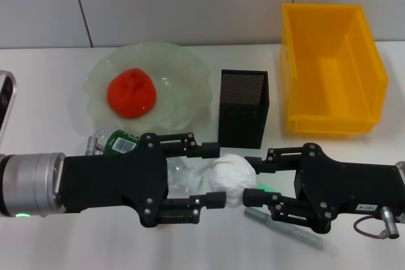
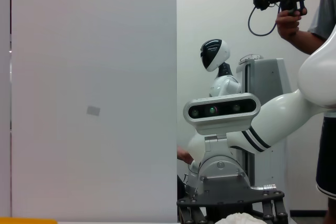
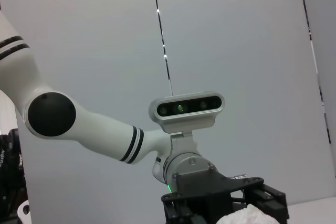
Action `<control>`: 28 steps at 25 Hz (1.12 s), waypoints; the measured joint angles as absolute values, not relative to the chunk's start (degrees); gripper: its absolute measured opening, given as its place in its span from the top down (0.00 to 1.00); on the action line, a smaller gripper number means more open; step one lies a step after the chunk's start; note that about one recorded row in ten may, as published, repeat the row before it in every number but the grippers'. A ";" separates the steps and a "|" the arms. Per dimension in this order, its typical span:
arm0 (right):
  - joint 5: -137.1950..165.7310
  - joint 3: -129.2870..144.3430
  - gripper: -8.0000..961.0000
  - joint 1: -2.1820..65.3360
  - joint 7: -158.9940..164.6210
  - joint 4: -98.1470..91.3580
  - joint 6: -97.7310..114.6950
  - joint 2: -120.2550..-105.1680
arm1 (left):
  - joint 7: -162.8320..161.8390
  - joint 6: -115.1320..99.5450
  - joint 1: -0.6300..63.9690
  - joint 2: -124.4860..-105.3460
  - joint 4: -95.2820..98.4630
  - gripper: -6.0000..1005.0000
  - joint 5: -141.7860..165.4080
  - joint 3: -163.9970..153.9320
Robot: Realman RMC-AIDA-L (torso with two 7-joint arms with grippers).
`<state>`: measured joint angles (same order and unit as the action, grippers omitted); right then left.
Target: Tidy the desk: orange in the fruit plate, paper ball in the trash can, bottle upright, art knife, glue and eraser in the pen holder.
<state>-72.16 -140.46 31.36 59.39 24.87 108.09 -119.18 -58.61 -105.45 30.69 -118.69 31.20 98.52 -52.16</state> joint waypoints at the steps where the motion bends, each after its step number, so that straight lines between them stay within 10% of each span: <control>1: -72.17 -140.60 0.55 31.25 59.40 24.87 108.08 -119.18 | -58.62 -105.45 30.65 -118.64 31.20 0.49 98.52 -51.99; 9: -72.17 -141.11 0.56 30.58 59.41 25.10 108.09 -119.09 | -58.63 -105.82 30.21 -118.51 31.20 0.28 98.44 -51.73; 28: -72.37 -157.57 0.56 29.21 58.54 27.07 104.65 -119.09 | -56.19 -106.76 24.56 -118.13 31.57 0.24 98.86 -51.34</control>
<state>-72.37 -157.57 29.21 58.54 27.07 104.65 -119.09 -56.19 -106.77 24.56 -118.13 31.57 98.86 -51.34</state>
